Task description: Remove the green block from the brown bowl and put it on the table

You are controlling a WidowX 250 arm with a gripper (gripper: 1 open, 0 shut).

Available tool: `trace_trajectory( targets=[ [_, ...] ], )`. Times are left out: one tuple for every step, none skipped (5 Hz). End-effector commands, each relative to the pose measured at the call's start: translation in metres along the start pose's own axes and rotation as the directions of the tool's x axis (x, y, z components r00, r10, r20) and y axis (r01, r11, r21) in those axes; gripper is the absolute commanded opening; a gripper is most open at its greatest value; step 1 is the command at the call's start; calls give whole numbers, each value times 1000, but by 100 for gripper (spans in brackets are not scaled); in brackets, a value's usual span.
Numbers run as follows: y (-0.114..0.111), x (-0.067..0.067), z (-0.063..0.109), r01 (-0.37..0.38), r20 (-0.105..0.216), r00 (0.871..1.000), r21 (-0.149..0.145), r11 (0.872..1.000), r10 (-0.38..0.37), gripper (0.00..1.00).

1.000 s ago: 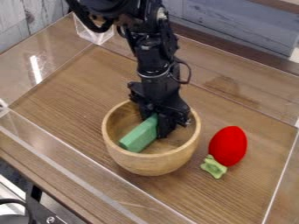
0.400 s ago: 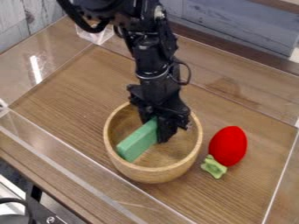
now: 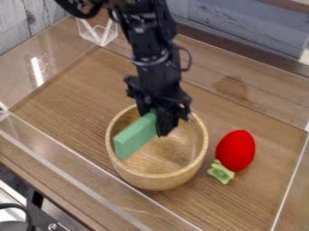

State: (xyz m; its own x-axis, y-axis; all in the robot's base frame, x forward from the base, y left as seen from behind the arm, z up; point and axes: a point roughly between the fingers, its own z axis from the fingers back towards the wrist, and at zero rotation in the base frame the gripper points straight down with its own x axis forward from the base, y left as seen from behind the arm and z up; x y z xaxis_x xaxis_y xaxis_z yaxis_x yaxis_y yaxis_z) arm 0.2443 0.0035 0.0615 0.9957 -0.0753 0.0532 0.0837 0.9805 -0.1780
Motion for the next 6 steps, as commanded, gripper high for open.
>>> trace_trajectory(
  targets=[
    [18, 13, 28, -31, 81, 996, 13, 999, 30, 0],
    [46, 14, 39, -65, 95, 993, 12, 998, 64, 0],
    [72, 13, 43, -86, 98, 992, 14, 996, 84, 0],
    [70, 19, 37, -80, 97, 992, 19, 997, 77, 0],
    [70, 24, 34, -77, 97, 992, 27, 997, 74, 0],
    [68, 28, 32, -72, 98, 993, 32, 997, 69, 0]
  ],
)
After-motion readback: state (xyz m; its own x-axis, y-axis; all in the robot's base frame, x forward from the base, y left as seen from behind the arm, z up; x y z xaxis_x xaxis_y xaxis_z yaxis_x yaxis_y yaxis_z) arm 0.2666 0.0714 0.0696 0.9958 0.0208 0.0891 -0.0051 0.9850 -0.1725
